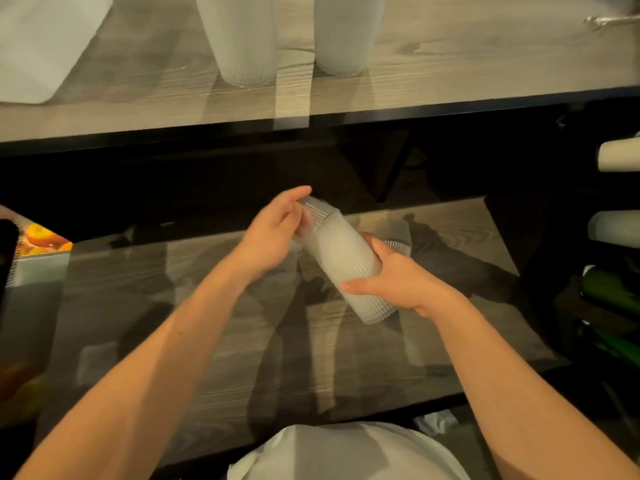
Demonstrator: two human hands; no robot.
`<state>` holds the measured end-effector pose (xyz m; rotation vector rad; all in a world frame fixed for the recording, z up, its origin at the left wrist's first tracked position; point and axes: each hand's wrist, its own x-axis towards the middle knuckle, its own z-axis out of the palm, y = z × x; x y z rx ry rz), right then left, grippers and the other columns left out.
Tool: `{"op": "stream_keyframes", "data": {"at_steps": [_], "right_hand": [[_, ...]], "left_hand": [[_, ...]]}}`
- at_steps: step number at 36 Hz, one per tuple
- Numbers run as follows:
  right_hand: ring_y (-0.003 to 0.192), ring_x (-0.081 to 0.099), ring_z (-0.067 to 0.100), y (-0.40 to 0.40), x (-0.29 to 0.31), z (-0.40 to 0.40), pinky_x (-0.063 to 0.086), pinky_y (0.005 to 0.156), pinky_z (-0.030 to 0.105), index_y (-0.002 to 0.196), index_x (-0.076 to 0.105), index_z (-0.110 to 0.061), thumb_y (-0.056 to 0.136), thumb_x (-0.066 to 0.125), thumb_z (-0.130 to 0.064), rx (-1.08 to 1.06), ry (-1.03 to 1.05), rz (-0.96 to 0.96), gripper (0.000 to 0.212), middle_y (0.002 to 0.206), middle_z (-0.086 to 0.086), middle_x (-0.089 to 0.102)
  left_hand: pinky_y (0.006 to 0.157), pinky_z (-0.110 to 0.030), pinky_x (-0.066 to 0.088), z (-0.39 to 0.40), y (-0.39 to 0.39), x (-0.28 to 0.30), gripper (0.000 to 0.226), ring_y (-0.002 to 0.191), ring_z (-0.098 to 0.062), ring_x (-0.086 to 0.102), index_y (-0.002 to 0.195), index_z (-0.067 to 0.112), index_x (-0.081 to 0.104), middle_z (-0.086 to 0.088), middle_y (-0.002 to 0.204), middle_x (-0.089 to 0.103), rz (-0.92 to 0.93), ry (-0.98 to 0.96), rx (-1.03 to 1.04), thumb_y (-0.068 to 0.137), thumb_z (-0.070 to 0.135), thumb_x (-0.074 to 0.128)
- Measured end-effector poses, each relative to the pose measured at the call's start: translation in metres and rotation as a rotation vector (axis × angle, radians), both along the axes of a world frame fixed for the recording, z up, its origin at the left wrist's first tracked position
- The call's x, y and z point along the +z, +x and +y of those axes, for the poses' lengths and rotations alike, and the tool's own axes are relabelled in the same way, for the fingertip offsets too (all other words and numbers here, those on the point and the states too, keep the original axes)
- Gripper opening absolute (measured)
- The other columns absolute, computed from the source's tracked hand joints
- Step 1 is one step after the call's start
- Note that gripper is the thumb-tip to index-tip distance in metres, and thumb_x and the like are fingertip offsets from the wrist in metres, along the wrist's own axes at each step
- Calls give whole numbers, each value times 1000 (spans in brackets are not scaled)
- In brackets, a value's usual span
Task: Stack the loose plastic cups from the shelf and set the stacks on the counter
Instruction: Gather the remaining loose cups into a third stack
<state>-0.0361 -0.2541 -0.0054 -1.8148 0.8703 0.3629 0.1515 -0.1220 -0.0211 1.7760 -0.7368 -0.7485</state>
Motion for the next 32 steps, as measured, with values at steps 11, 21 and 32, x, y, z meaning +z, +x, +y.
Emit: {"op": "stream_keyframes", "data": {"at_steps": [11,21,32], "right_hand": [[130,47,17,-19,0,7,43,109,39,160,8,-27,73,86,-43,158,-76,105,118,149,-4,42],[119,54,19,-28,-9,13,51,100,43,158,18,-32,73,86,-39,73,-17,62,109,138,-5,49],[122,52,22,-34,-25,18,48,103,46,159,10,-34,74,83,-43,45,3,111,112,141,-1,49]], "left_hand": [[111,-14,31,27,-60,-17,42,129,12,38,142,22,46,16,135,46,-111,-16,-167,103,8,40],[108,-47,34,16,-27,-65,58,137,-28,31,135,30,46,-4,145,42,-145,518,470,86,55,65],[106,-46,37,26,-35,-64,46,135,-29,34,129,31,48,-3,142,44,-256,567,386,89,32,69]]}}
